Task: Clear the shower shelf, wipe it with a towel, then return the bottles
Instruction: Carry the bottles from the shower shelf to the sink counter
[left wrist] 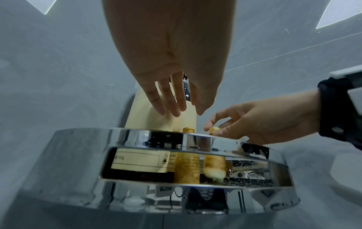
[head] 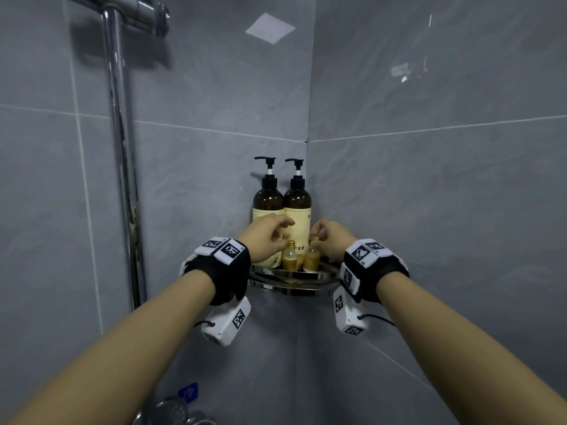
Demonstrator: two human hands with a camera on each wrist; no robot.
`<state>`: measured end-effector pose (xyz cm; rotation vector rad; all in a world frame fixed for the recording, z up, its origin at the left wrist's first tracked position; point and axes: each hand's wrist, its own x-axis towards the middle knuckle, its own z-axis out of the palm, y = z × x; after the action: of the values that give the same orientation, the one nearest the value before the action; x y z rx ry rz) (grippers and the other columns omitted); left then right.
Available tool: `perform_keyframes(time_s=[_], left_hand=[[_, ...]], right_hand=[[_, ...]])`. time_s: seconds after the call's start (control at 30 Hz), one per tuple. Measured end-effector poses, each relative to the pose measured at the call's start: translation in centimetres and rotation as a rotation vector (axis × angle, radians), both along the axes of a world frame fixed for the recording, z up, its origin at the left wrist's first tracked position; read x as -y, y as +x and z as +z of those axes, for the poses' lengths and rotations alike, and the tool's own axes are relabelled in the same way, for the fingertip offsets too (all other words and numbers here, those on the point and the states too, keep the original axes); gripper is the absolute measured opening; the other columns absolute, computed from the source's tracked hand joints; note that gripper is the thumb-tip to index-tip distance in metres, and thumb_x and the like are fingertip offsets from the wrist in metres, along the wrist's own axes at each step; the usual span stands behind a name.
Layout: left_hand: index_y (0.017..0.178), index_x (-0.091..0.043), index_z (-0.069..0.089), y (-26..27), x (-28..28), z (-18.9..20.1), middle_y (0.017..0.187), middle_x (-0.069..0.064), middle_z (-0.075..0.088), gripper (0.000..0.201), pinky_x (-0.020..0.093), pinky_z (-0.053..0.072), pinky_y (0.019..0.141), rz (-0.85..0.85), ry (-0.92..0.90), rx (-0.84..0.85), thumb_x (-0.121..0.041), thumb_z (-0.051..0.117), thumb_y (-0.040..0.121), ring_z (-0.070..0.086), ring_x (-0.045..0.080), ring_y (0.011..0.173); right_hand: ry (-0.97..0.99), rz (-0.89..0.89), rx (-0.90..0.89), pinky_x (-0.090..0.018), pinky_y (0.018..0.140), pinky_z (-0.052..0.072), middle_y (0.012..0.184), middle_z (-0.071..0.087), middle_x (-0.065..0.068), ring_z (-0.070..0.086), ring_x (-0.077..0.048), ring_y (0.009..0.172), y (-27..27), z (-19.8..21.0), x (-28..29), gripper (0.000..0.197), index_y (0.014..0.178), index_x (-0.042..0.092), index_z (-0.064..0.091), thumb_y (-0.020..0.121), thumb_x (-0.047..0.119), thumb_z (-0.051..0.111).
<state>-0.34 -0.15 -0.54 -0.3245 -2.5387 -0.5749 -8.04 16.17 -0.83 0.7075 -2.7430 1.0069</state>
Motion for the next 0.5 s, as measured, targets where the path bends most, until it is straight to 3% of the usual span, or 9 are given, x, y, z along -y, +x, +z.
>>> perform_keyframes(time_s=[0.13, 0.27, 0.33, 0.4, 0.5], left_hand=[[0.116, -0.012, 0.059, -0.3, -0.5, -0.3, 0.113, 0.007, 0.065, 0.035, 0.020, 0.045, 0.077, -0.020, 0.111, 0.005, -0.023, 0.067, 0.083, 0.058, 0.012, 0.086], [0.114, -0.010, 0.059, -0.7, -1.4, -0.6, 0.102, 0.003, 0.064, 0.050, 0.028, 0.052, 0.080, -0.054, 0.263, 0.047, -0.039, 0.072, 0.076, 0.062, 0.015, 0.088], [0.113, -0.010, 0.060, -0.7, -1.6, -0.8, 0.095, 0.005, 0.064, 0.048, 0.035, 0.051, 0.080, -0.072, 0.296, 0.065, -0.039, 0.071, 0.077, 0.060, 0.016, 0.085], [0.108, -0.007, 0.062, -0.7, -1.6, -0.8, 0.092, 0.015, 0.066, 0.039, 0.043, 0.051, 0.077, -0.092, 0.320, 0.065, -0.033, 0.069, 0.080, 0.059, 0.022, 0.081], [0.092, -0.011, 0.064, -0.6, -0.8, -1.0, 0.079, 0.013, 0.063, 0.017, 0.039, 0.049, 0.068, -0.092, 0.402, 0.032, -0.026, 0.065, 0.085, 0.057, 0.025, 0.073]], right_hand=[[-0.115, 0.041, 0.044, -0.037, 0.075, 0.053, 0.099, 0.057, -0.009, 0.058, -0.022, 0.084, 0.6, 2.4, -1.3, 0.032, 0.116, 0.013, 0.045, 0.089, 0.018, 0.062], [-0.296, 0.213, 0.124, -0.016, 0.043, 0.049, 0.083, 0.056, -0.002, 0.058, -0.013, 0.068, 2.3, 4.2, -1.2, 0.031, 0.109, 0.016, 0.043, 0.087, 0.014, 0.065], [-0.357, 0.279, 0.126, -0.019, 0.047, 0.052, 0.078, 0.055, 0.000, 0.057, -0.013, 0.067, 2.8, 4.3, -0.6, 0.033, 0.109, 0.014, 0.044, 0.085, 0.011, 0.066], [-0.419, 0.319, 0.136, -0.024, 0.056, 0.054, 0.078, 0.056, 0.001, 0.058, -0.013, 0.069, 2.9, 4.0, -0.2, 0.035, 0.111, 0.013, 0.045, 0.084, 0.009, 0.067], [-0.501, 0.318, 0.189, -0.022, 0.056, 0.052, 0.083, 0.061, 0.002, 0.061, -0.009, 0.073, 2.4, 3.3, -0.3, 0.039, 0.117, 0.011, 0.048, 0.084, 0.011, 0.068]])
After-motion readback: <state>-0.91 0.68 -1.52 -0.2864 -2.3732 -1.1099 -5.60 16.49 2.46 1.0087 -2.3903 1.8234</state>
